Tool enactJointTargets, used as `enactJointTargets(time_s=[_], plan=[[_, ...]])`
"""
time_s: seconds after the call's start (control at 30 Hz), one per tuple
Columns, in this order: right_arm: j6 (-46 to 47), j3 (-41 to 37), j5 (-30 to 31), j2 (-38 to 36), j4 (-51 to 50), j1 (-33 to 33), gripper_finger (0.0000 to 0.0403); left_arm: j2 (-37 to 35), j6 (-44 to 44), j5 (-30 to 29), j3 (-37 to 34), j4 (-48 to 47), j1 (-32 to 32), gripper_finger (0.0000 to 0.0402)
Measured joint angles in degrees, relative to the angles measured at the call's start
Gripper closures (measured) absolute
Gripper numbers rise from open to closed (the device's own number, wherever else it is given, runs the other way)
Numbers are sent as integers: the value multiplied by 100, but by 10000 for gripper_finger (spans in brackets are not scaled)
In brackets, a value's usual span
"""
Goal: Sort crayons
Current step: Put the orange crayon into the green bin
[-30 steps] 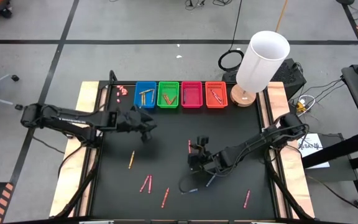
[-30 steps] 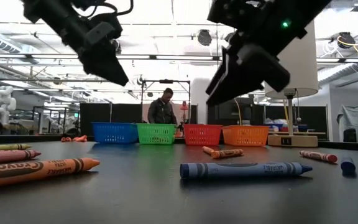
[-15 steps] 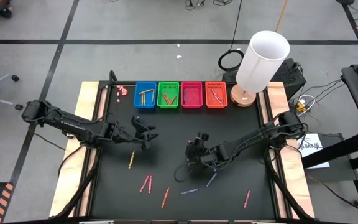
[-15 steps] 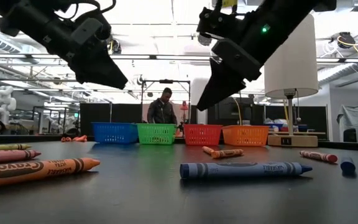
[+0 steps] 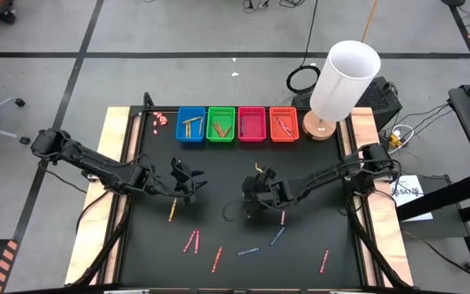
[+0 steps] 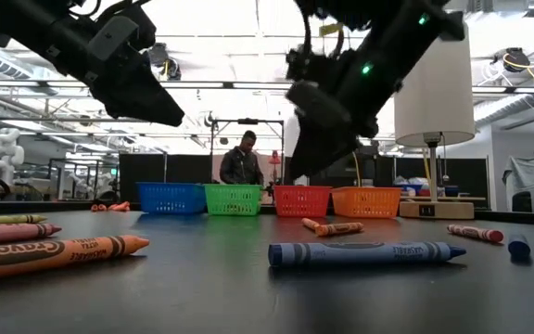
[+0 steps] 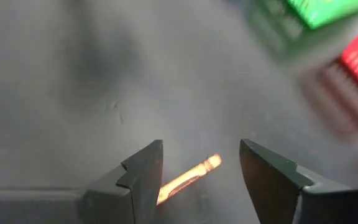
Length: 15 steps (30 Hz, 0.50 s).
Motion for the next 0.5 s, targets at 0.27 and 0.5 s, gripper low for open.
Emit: enactJointTargets(time_s=[0.27,0.5], plan=[[846,0,-436,330,-25,0,206,28,22,-3,4,73,-59,228],[1254,0,-455,443,-23,-32,206,28,26,-17,4,65,-59,228]])
